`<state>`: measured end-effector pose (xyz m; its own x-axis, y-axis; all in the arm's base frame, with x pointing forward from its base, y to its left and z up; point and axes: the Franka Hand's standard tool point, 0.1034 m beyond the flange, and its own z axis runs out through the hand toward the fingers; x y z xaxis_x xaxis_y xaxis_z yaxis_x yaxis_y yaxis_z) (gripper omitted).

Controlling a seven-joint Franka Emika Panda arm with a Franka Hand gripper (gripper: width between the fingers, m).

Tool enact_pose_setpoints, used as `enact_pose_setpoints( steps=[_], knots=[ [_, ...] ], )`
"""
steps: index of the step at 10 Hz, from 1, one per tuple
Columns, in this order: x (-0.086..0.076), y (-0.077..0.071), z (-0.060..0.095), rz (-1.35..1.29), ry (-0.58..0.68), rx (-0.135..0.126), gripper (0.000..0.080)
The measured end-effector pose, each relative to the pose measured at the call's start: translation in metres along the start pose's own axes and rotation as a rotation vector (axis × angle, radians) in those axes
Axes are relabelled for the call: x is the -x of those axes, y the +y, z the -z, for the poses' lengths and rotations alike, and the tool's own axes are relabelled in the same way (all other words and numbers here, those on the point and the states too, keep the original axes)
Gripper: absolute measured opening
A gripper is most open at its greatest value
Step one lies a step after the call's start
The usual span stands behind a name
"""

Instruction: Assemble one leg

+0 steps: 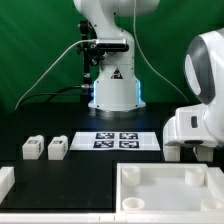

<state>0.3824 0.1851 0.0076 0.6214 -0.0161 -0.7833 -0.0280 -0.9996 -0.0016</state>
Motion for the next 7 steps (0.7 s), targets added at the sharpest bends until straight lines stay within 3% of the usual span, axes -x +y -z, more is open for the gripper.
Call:
enact_pose_setpoints(
  steps=[1,2,3,7],
  knots=[
    [0.0000,0.0000,0.0000,0.000,0.000,0.000,0.0405],
    [0.0000,0.0000,0.0000,0.000,0.000,0.000,0.0405],
    [0.0000,0.0000,0.0000,0.000,0.000,0.000,0.0285],
    [0.0000,0.0000,0.0000,0.000,0.000,0.000,0.0285]
  ],
)
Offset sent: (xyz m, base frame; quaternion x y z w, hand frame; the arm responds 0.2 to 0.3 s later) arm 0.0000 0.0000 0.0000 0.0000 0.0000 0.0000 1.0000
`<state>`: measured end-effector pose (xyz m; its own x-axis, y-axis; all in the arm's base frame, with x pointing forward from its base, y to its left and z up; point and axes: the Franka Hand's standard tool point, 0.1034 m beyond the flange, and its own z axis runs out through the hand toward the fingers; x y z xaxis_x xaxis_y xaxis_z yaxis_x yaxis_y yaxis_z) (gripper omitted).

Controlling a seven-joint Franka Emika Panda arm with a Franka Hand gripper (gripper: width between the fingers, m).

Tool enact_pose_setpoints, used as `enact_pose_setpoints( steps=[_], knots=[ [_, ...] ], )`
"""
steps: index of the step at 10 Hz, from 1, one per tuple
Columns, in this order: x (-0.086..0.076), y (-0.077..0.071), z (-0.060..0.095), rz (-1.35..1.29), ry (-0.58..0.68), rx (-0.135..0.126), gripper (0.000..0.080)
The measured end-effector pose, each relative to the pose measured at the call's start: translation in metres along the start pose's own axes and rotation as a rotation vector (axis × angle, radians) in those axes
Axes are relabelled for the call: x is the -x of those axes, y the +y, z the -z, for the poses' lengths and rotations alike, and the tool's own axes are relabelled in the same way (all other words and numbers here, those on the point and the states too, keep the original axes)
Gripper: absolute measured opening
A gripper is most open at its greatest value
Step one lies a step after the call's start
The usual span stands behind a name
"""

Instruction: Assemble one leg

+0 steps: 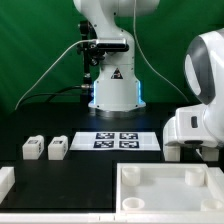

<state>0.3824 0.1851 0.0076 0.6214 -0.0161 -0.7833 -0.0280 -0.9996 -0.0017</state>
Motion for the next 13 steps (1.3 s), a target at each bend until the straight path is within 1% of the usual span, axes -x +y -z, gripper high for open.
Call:
enact_pose_setpoints(
  steps=[2,3,4,5,6,7,8,9,10,11,12,13],
  knots=[
    [0.000,0.000,0.000,0.000,0.000,0.000,0.0285],
    [0.001,0.003,0.005,0.021,-0.001,0.004,0.0287],
    [0.003,0.014,0.027,0.053,0.013,0.005,0.0287],
    [0.008,0.027,0.057,0.090,0.045,-0.007,0.0287],
    [0.015,0.044,0.087,0.107,0.042,-0.017,0.0288],
    [0.016,0.053,0.111,0.107,0.074,-0.030,0.0288],
    [0.012,0.059,0.136,0.117,0.194,-0.045,0.0288],
    [0.016,0.063,0.150,0.114,0.295,-0.052,0.0288],
    [0.010,0.061,0.148,0.112,0.417,-0.055,0.0288],
    [0.011,0.062,0.146,0.108,0.505,-0.055,0.0288],
    [0.008,0.064,0.151,0.105,0.596,-0.059,0.0288],
    [0.006,0.068,0.161,0.117,0.707,-0.059,0.0288]
  ],
)
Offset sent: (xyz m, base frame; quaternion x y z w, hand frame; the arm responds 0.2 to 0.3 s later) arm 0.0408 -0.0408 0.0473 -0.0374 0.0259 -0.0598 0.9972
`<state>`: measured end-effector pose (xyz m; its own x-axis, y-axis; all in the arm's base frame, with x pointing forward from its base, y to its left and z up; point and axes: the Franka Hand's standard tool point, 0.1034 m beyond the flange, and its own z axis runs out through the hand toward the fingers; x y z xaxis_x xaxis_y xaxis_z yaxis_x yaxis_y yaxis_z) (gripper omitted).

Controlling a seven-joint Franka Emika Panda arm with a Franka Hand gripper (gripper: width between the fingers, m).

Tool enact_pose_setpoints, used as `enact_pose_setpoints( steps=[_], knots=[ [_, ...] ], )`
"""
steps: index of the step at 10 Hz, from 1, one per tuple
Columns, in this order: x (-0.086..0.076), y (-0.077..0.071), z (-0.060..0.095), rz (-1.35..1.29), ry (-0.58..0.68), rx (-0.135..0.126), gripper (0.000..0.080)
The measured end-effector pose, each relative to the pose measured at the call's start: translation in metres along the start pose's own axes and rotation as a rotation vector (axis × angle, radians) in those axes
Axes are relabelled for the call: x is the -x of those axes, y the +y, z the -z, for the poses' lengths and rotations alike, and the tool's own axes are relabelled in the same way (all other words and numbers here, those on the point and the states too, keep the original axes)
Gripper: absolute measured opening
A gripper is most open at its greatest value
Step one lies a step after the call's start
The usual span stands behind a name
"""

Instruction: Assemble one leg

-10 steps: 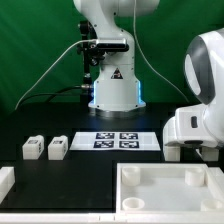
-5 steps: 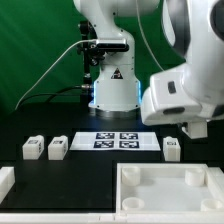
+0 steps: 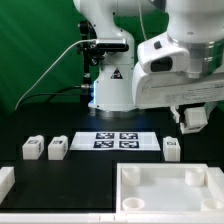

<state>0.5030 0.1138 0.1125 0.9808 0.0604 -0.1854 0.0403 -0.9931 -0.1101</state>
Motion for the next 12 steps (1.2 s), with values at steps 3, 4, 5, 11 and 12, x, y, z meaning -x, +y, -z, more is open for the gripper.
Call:
enact_pose_setpoints(
  steps=[3,4,5,11,12],
  knots=[
    [-0.062,0.019,0.044,-0.016,0.288,-0.072,0.0288],
    [-0.073,0.021,0.048,-0.009,0.424,-0.054,0.0288],
    [-0.070,0.025,0.046,-0.011,0.527,-0.030,0.0288],
    [-0.102,0.036,0.031,-0.017,0.752,0.010,0.0288],
    [-0.111,0.035,0.034,-0.020,0.794,0.010,0.0288]
  ],
)
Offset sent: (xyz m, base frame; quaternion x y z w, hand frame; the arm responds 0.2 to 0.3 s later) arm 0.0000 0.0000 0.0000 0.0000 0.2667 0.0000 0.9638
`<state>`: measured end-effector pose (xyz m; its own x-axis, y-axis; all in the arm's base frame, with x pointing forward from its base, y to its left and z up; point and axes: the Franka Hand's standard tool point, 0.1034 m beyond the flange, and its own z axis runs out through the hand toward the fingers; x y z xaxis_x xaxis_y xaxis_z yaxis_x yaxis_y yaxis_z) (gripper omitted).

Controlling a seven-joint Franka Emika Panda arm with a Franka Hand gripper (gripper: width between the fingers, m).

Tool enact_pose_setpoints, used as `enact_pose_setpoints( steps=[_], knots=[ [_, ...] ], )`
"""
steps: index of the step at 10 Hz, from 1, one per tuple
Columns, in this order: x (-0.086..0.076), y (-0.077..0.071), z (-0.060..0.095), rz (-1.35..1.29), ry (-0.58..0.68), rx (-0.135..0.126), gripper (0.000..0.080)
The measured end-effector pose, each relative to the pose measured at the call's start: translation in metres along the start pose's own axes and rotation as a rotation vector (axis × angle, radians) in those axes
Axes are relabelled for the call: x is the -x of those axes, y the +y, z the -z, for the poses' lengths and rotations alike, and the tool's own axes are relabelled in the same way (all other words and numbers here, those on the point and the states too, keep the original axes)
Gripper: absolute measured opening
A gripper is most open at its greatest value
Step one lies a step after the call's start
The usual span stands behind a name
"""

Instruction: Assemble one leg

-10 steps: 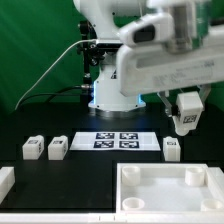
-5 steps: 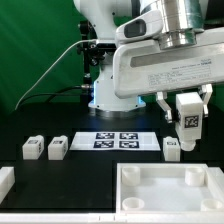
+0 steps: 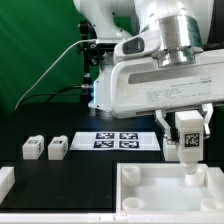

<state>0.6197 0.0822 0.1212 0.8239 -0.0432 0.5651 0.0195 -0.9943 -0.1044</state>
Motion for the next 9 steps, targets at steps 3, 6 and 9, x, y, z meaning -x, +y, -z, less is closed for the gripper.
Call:
enact_pose_setpoints(
  steps=[3,6,9],
  knots=[
    [0.008,-0.019,-0.015,0.001,-0.003,-0.017,0.0288],
    [0.019,-0.020,-0.029,0.000,-0.020,-0.018,0.0288],
    [0.027,-0.022,-0.038,0.000,-0.024,-0.018,0.0288]
  ],
)
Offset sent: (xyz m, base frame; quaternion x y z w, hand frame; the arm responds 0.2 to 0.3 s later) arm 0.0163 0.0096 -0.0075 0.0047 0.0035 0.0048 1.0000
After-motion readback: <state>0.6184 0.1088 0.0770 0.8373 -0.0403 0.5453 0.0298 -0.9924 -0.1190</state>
